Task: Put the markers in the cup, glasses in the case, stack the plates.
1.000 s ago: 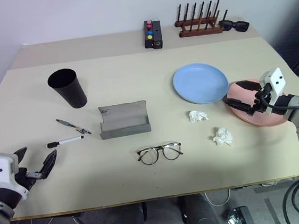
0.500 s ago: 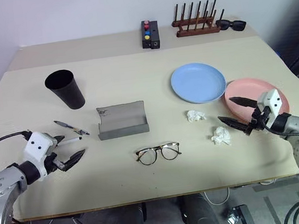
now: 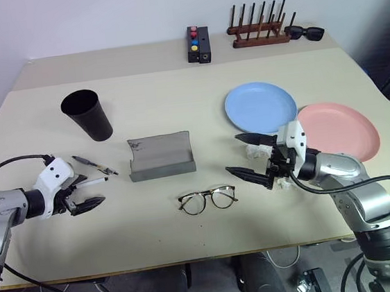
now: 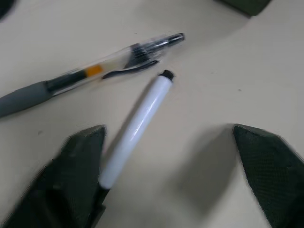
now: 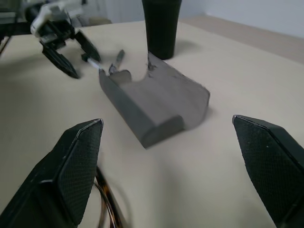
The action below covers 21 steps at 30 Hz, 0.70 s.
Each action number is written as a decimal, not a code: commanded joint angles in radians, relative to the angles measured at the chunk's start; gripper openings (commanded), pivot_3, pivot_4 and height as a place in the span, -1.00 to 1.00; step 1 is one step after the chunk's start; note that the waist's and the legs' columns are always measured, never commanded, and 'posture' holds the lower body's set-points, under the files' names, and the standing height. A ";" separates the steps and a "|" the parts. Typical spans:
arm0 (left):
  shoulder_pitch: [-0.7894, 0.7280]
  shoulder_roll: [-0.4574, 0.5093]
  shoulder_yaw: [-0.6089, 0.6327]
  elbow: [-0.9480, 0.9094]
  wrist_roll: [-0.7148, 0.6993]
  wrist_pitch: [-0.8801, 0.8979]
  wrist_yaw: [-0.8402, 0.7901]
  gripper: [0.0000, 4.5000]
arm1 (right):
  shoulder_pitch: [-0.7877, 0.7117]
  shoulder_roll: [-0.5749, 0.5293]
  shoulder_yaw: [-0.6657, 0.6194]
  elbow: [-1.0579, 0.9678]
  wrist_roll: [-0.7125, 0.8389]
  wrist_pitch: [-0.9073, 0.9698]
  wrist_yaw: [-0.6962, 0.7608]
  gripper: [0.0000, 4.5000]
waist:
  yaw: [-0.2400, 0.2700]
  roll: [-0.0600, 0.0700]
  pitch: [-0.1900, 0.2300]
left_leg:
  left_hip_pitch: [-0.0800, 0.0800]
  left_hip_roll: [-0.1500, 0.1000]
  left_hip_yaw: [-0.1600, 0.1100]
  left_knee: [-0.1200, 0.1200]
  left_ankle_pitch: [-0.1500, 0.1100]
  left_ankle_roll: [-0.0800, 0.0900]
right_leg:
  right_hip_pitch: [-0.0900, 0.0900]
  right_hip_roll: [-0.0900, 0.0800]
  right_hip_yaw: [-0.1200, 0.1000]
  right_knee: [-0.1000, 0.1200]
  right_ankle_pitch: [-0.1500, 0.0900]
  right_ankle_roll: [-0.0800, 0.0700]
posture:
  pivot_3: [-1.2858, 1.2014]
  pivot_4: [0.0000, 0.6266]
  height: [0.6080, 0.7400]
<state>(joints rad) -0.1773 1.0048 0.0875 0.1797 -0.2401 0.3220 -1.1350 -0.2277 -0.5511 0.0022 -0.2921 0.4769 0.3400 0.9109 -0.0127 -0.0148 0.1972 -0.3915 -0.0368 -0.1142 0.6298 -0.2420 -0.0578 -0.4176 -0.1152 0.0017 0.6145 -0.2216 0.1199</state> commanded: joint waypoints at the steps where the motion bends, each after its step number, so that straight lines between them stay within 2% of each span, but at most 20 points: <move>1: -0.028 0.015 -0.043 0.055 0.035 -0.004 -0.041 -0.04 | -0.019 0.001 -0.013 -0.089 0.039 0.041 -0.030 1.00 | 0.001 0.000 0.000 | 0.000 0.000 0.000 0.000 0.000 0.000 | 0.000 0.000 0.000 0.000 0.000 0.000 | 0.03 -0.52 0.91; 5: -0.052 0.024 -0.074 0.106 0.069 -0.036 -0.072 -0.95 | -0.036 0.002 -0.011 -0.118 0.057 0.076 -0.049 1.00 | -0.001 0.000 0.000 | 0.000 0.000 0.000 0.000 0.000 0.000 | 0.000 0.000 0.000 0.000 0.000 0.000 | 0.03 -0.52 0.91; 11: -0.032 0.034 -0.025 0.084 0.056 -0.088 -0.071 -0.99 | -0.069 0.006 0.008 -0.121 0.071 0.107 -0.054 1.00 | -0.005 0.001 -0.001 | 0.001 0.000 0.000 -0.001 0.000 0.000 | 0.000 0.000 0.000 0.001 0.000 0.000 | 0.03 -0.52 0.91; 15: -0.001 -0.011 0.151 -0.061 -0.132 0.019 -0.055 -0.99 | -0.080 0.023 0.032 -0.101 0.072 0.099 -0.045 1.00 | -0.006 0.000 0.000 | -0.001 0.001 0.000 -0.001 0.000 0.000 | -0.002 0.000 0.000 0.001 0.000 0.000 | 0.03 -0.52 0.91; 21: 0.008 -0.071 0.373 -0.229 -0.338 0.165 0.044 -0.99 | -0.118 0.129 0.038 -0.056 0.099 0.071 -0.060 1.00 | -0.005 -0.001 0.000 | -0.001 0.001 -0.001 0.000 0.000 0.000 | -0.002 0.000 0.000 0.002 0.002 0.003 | 0.03 -0.52 0.91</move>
<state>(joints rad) -0.1612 0.9448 0.3858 -0.0025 -0.5132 0.4548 -1.1258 -0.3222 -0.4400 0.0533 -0.3453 0.5532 0.4348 0.8588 -0.0173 -0.0162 0.1975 -0.3929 -0.0361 -0.1150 0.6299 -0.2420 -0.0577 -0.4201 -0.1149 0.0013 0.6161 -0.2196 0.1233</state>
